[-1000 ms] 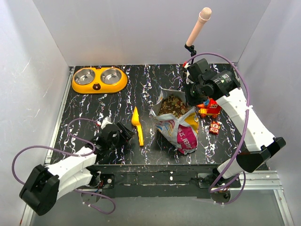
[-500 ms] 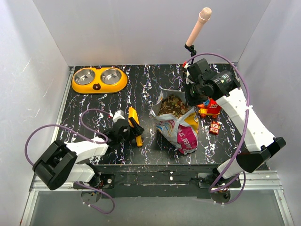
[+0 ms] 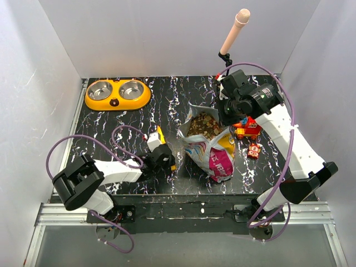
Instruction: Serve the pet food
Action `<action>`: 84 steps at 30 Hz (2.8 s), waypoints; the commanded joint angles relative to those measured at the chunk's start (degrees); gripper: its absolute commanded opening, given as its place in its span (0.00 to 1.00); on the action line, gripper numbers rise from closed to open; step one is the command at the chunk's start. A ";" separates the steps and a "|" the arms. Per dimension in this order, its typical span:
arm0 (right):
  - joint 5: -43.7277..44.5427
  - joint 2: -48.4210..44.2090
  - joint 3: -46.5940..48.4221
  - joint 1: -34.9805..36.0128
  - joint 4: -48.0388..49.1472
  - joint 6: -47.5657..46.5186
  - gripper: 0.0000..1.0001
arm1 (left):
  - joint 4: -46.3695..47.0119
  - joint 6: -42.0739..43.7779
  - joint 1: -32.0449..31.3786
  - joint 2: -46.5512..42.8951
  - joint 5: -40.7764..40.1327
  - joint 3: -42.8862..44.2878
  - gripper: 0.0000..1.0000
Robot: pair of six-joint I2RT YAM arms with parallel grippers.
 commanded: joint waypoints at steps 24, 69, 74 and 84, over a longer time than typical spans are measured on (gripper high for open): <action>-3.77 -7.82 -6.22 2.84 4.32 1.33 0.01 | -10.39 0.43 -13.11 11.58 -31.24 1.27 0.39; 7.93 -6.94 -1.83 11.71 13.72 -3.15 0.01 | -80.94 -7.91 -12.32 -20.33 30.00 68.67 0.00; 7.40 -7.91 -2.44 16.19 17.50 -5.79 0.01 | -83.30 -6.69 -8.65 -10.67 33.25 74.29 0.00; 10.38 -12.74 -7.54 20.06 22.77 -10.36 0.01 | -75.60 -20.02 6.40 -11.34 47.41 61.23 0.00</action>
